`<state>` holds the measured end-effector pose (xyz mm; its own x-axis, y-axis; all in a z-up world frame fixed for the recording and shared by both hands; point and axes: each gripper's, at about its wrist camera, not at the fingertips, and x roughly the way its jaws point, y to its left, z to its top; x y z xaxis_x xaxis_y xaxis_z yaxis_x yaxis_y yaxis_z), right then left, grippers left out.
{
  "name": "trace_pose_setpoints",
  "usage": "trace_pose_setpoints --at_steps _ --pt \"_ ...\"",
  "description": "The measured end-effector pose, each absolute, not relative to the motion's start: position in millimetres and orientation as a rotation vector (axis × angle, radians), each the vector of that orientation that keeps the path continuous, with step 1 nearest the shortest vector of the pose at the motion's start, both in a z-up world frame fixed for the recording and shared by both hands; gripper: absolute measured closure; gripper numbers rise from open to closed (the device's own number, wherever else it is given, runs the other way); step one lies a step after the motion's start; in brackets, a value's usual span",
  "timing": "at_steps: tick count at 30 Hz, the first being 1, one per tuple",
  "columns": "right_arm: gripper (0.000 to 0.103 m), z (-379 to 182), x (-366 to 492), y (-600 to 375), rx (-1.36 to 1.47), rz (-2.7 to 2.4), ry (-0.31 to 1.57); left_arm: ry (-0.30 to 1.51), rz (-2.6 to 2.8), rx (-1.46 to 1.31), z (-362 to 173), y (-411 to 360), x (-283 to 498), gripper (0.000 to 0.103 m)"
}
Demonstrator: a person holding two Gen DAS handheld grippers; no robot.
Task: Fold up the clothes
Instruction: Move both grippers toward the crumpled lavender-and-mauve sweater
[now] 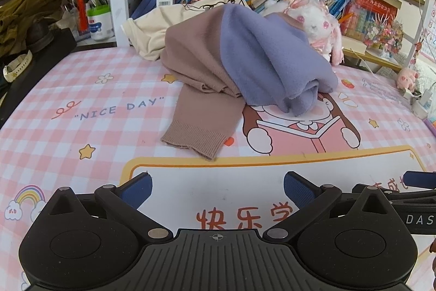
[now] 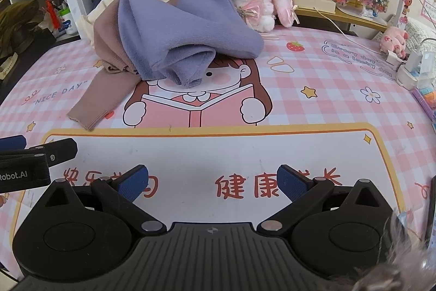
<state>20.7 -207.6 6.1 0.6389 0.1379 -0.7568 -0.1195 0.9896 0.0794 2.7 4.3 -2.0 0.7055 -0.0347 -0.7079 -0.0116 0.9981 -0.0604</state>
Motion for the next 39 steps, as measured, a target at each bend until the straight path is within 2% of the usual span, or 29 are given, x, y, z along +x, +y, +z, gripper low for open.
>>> trace_pose_setpoints --at_steps 39 --pt "0.001 4.0 24.9 -205.8 0.012 0.157 0.876 0.810 0.003 -0.064 -2.5 4.1 5.7 0.000"
